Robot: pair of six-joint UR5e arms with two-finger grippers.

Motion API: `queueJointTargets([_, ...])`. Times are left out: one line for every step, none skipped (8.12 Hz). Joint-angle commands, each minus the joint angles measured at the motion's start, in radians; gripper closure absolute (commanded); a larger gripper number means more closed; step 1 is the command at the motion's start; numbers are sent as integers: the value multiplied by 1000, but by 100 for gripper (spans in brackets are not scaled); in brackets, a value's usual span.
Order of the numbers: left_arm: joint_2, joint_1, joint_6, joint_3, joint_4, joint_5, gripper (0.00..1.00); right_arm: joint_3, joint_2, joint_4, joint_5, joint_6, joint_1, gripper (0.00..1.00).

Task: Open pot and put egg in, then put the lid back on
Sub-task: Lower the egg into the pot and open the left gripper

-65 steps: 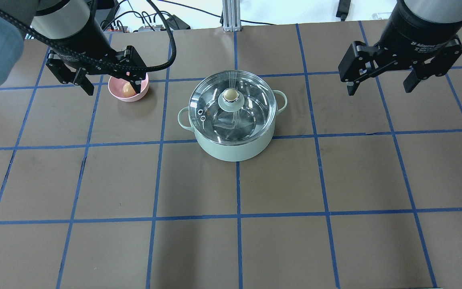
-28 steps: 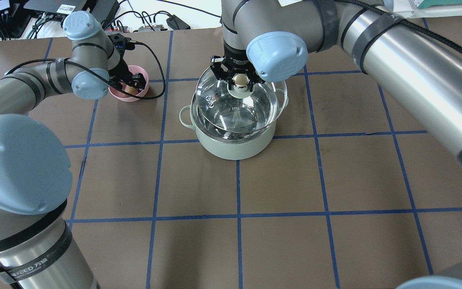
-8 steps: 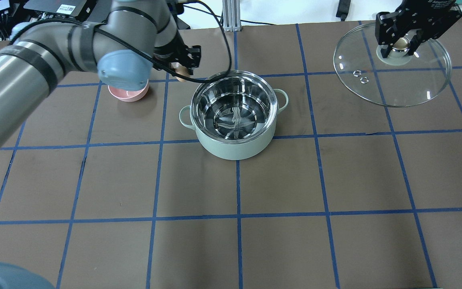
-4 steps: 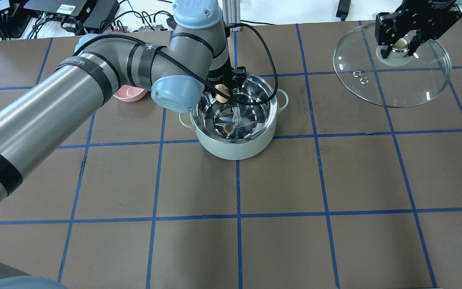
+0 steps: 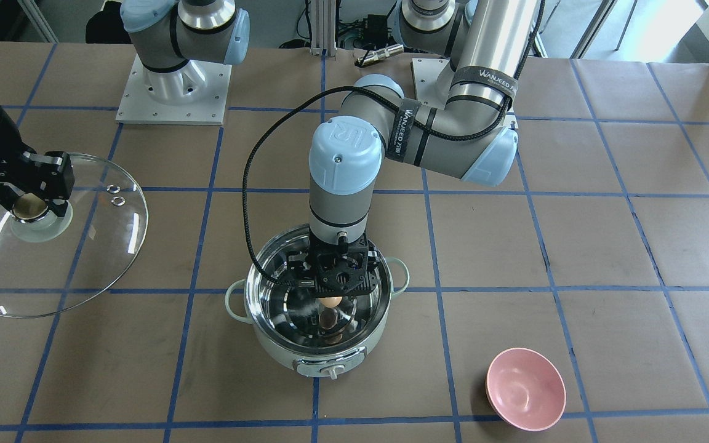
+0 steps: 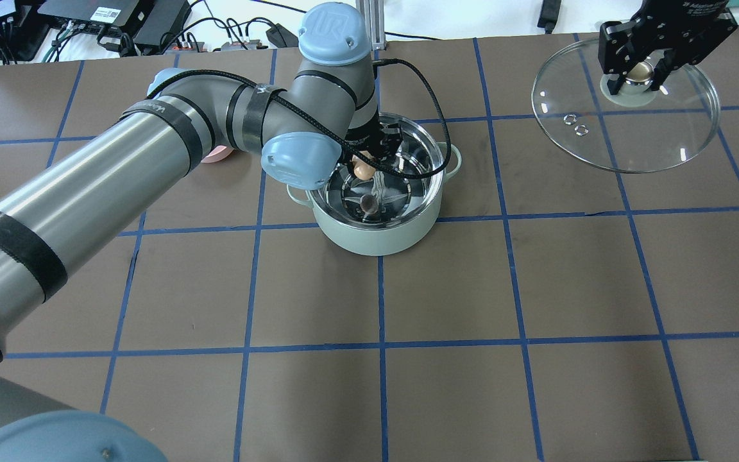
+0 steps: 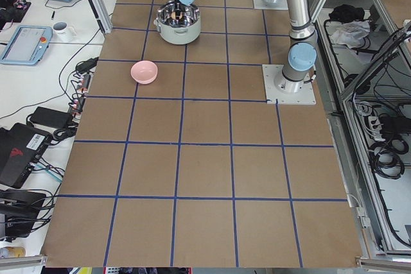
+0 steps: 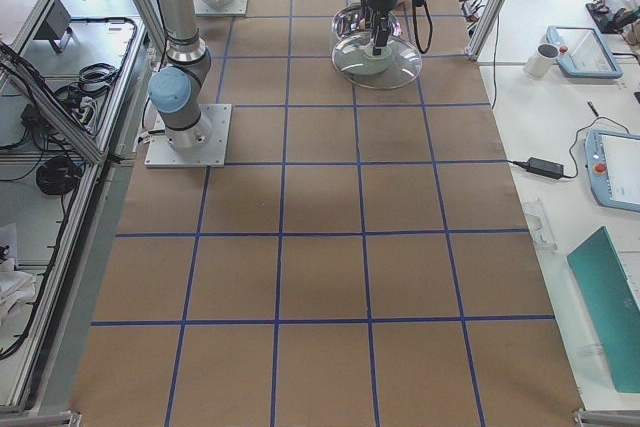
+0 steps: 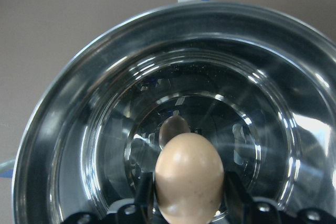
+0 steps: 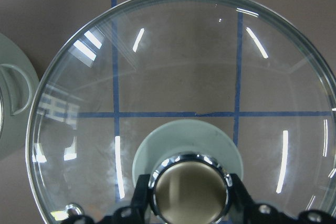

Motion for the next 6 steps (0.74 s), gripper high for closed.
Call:
queueJointTargets([32,-2,10,2,32,0,0,0,-2,0,3,0,2,100])
queueJointTargets([55,0,10,3,37,-2,0,0,-2,0,6,0,4,100])
queueJointTargets([98,18,50,6,14,4,0,-1,-9,0,9,0,19,100])
queueJointTargets([175,62,79,12,-119,6,0,-1,-8,-6,14,12,69,100])
queueJointTargets([269,120,84,14,-276,4,0,-3,1,-17,18,21,109,100])
queueJointTargets([352,166,180,14,-408,12,0,-3,6,-15,39,25,131,99])
